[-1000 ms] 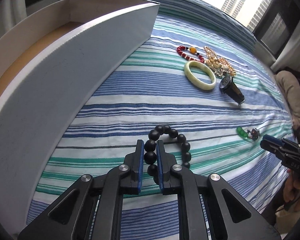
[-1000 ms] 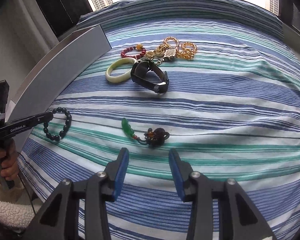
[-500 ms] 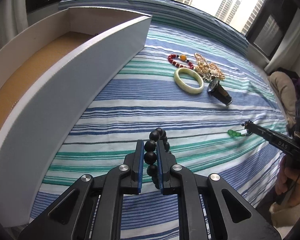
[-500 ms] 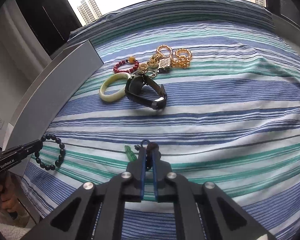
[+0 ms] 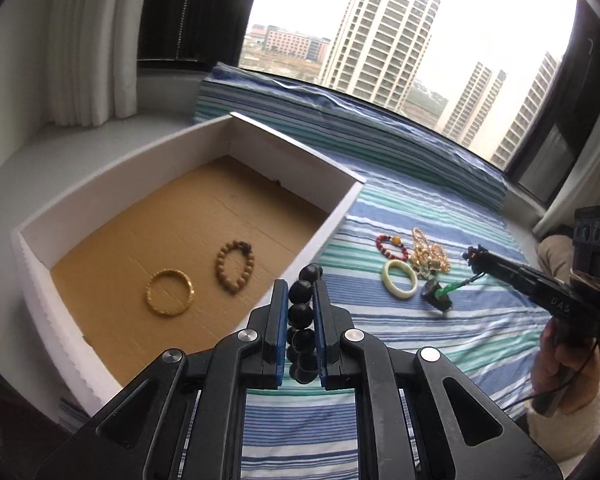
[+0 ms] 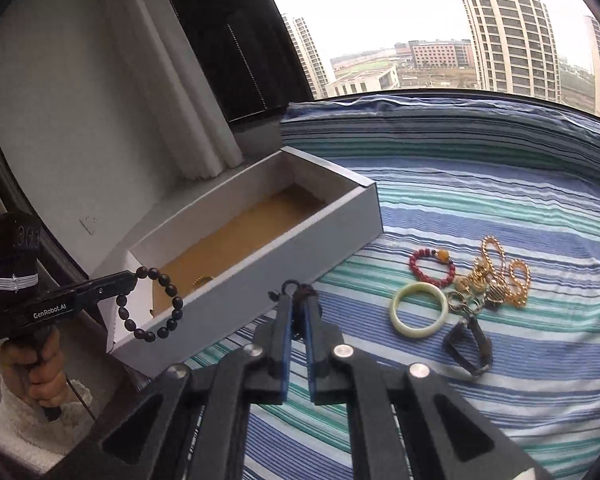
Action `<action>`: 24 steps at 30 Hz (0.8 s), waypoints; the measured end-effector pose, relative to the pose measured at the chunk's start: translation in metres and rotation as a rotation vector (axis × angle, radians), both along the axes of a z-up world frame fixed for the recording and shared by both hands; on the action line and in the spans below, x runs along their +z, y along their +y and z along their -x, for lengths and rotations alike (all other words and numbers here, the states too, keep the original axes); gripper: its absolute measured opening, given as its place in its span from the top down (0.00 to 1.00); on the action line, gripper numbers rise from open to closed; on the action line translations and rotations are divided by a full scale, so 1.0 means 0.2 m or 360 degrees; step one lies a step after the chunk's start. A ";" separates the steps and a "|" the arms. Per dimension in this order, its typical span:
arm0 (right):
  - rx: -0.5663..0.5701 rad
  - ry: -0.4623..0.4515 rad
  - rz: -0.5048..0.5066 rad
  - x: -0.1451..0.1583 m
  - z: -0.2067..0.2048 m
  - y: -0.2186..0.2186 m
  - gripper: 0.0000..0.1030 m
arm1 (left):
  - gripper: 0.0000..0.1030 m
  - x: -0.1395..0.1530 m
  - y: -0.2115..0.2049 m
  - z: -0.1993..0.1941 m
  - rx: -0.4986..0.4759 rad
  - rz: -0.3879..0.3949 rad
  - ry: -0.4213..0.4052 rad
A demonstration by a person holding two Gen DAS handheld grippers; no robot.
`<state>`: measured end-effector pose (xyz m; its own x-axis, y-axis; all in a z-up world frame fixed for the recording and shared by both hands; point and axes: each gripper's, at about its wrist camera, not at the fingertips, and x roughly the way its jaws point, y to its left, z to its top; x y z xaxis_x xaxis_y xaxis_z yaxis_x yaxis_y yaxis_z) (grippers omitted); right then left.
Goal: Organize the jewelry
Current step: 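Carry the black bracelet and green pendant into the white box and release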
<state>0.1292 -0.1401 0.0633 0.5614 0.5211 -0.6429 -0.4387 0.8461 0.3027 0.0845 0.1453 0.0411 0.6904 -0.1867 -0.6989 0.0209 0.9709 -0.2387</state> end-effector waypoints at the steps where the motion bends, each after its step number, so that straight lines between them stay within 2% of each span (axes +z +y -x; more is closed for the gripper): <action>1: 0.0056 -0.0016 -0.0018 0.03 -0.04 0.08 0.94 | 0.90 0.01 0.07 -0.01 0.0056 -0.0037 -0.0001; 5: 0.0240 -0.0085 -0.0019 0.11 -0.16 0.41 0.94 | 0.90 -0.04 0.30 -0.06 0.0218 -0.0099 0.0057; 8: 0.0366 -0.0030 -0.0036 0.08 -0.25 0.64 0.94 | 0.90 -0.14 0.41 -0.09 0.0294 -0.0116 0.0126; 14: 0.0547 0.0159 0.0028 -0.14 -0.33 1.01 0.94 | 0.90 -0.32 0.47 -0.08 0.0394 -0.0109 0.0248; 20: 0.0635 0.0317 0.0183 -0.38 -0.33 1.24 0.91 | 0.89 -0.41 0.48 -0.04 0.0481 -0.0145 0.0321; 21: 0.0642 0.0343 0.0233 -0.42 -0.33 1.26 0.88 | 0.83 -0.43 0.48 -0.05 0.0508 -0.0159 0.0335; 22: 0.0641 0.0370 0.0267 -0.45 -0.33 1.27 0.80 | 0.63 -0.43 0.48 -0.05 0.0532 -0.0172 0.0347; 23: 0.0626 0.0389 0.0280 -0.47 -0.34 1.27 0.60 | 0.51 -0.43 0.48 -0.04 0.0559 -0.0184 0.0356; 24: 0.0602 0.0392 0.0280 -0.46 -0.34 1.27 0.51 | 0.30 -0.42 0.48 -0.03 0.0592 -0.0193 0.0348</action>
